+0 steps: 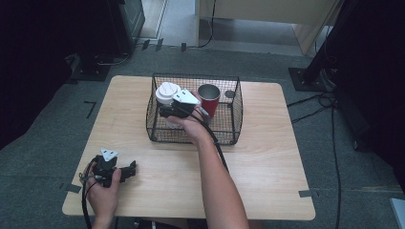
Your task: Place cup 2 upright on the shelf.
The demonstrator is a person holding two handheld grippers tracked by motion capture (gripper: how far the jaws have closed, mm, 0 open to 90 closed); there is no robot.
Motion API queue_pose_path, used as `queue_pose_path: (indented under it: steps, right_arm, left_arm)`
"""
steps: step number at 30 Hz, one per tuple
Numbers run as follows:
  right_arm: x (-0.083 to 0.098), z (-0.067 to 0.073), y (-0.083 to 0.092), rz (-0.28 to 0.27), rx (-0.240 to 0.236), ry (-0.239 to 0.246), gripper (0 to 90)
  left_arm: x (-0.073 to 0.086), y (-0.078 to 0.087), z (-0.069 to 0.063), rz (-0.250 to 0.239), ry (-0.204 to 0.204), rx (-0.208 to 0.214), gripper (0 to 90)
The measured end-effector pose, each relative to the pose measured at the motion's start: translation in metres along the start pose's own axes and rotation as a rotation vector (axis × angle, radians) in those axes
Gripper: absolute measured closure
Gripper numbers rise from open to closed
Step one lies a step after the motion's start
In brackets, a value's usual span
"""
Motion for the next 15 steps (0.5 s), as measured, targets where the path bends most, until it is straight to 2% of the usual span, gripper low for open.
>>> queue_pose_path:
  steps: [9, 15]
  right_arm:
    - [0.0016, -0.0002, 0.0043, 0.027, -0.031, 0.041, 14.9]
    - [0.0026, -0.0065, 0.0098, 0.04, -0.042, 0.043, 14.0]
  left_arm:
    - [0.0, 0.0, 0.0, 0.0, 0.0, 0.0, 0.5]
    - [0.0, 0.0, 0.0, 0.0, -0.001, 0.0, 0.4]
Point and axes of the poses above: each handheld gripper's, and its own axes: y roughly backward along the jaws, x roughly out of its underside, z roughly to its left, the point moved 7 cm from there along -y, roughly forward along the jaws, and after that the axes turned 6 degrees about x, right-handed, at the moved point
